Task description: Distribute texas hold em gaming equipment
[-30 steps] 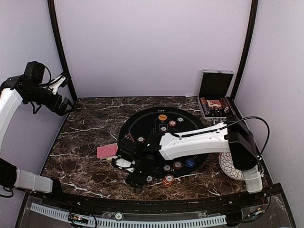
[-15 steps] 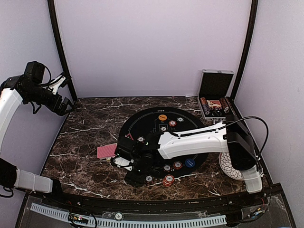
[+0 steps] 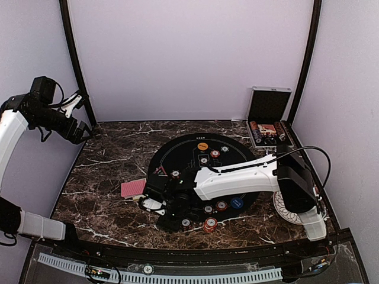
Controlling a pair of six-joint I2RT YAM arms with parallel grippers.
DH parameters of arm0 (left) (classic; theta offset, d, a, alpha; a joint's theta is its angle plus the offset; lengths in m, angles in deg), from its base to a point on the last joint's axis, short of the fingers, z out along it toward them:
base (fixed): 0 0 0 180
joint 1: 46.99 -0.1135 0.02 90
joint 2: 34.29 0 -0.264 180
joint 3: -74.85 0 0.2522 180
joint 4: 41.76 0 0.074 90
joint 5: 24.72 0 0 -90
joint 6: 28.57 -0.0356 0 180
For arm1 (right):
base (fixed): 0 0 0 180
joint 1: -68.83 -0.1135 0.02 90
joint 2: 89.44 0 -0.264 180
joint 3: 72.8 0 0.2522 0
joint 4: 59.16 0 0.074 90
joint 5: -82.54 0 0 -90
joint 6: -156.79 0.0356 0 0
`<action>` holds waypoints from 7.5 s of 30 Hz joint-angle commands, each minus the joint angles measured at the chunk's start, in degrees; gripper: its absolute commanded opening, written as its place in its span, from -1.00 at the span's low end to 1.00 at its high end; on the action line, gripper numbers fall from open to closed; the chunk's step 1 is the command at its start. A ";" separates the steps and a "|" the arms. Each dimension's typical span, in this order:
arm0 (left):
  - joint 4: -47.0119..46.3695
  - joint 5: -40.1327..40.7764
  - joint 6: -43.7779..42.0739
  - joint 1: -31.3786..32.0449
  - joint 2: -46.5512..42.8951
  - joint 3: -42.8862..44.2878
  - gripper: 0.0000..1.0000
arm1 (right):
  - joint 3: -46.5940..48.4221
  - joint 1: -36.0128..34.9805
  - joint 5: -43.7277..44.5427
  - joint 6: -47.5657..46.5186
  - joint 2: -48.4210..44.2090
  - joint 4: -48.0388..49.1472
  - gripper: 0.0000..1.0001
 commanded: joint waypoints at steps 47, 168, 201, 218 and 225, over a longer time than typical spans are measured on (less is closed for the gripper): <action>1.25 0.18 -0.73 0.25 -1.62 -1.12 0.98 | 13.56 14.95 6.21 7.18 8.14 0.74 -0.67; 0.59 0.98 -3.14 2.74 -1.71 -5.96 0.98 | -0.72 3.21 1.87 5.68 -9.77 -0.43 -0.53; -0.04 0.18 -2.90 3.62 -0.39 -7.00 0.97 | -37.10 31.30 13.05 18.62 -27.38 6.25 -0.56; -0.24 0.59 -3.56 4.11 -0.51 -9.13 0.98 | -39.59 33.10 11.88 19.64 -26.25 8.43 -0.33; 0.11 0.70 -4.81 4.12 -0.99 -10.52 0.97 | -38.30 33.05 11.59 19.69 -26.38 8.24 0.17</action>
